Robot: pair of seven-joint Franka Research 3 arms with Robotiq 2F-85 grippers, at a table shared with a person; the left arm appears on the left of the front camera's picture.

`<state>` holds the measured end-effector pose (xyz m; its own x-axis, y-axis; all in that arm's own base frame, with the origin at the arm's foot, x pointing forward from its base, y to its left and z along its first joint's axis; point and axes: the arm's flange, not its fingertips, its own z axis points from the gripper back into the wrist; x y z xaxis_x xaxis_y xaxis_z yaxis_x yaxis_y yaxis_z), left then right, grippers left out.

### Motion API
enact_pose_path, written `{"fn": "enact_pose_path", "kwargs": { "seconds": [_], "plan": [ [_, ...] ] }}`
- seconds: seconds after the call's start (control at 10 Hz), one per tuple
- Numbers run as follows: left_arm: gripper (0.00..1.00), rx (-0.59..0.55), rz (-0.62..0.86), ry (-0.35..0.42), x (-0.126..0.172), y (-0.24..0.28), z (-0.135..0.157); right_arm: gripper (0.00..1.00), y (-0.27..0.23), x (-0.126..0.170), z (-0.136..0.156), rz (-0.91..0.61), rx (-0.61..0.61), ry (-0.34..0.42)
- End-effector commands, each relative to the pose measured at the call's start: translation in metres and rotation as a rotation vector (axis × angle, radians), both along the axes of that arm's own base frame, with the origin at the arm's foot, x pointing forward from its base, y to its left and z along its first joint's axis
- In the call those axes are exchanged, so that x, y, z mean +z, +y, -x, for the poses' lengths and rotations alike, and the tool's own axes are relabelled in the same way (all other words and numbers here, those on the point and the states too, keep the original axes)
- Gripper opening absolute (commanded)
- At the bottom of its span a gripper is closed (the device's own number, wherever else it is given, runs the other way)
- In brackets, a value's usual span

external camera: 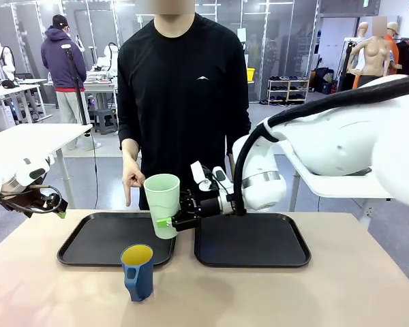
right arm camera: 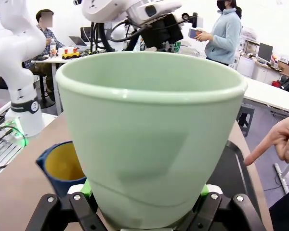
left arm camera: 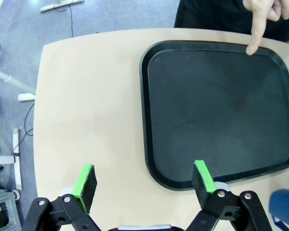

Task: Sort and store the cups by type.
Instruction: Place the picked Reusable plastic cup into the Flat Tray indicated by the person.

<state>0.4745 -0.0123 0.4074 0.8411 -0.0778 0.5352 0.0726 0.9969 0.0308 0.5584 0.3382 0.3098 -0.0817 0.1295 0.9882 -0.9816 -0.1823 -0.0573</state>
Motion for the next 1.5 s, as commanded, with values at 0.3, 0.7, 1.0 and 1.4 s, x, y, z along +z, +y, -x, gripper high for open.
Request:
{"fn": "enact_pose_path", "kwargs": {
  "seconds": [0.3,0.7,1.0,1.4],
  "plan": [
    [1.00,-0.002,-0.007,0.000,0.000,0.001,0.000,0.83,0.072,-0.018,-0.048,-0.044,-0.037,0.012],
    [1.00,-0.002,-0.007,0.000,0.000,0.001,0.000,0.83,0.109,-0.041,-0.062,-0.039,-0.091,0.049],
    [1.00,-0.002,-0.007,0.000,0.000,0.001,0.000,0.83,0.118,-0.061,-0.069,-0.031,-0.105,0.078],
    [1.00,-0.002,-0.007,0.000,0.000,0.001,0.000,0.83,0.124,-0.080,-0.076,-0.013,-0.082,0.071]
  ]
}}
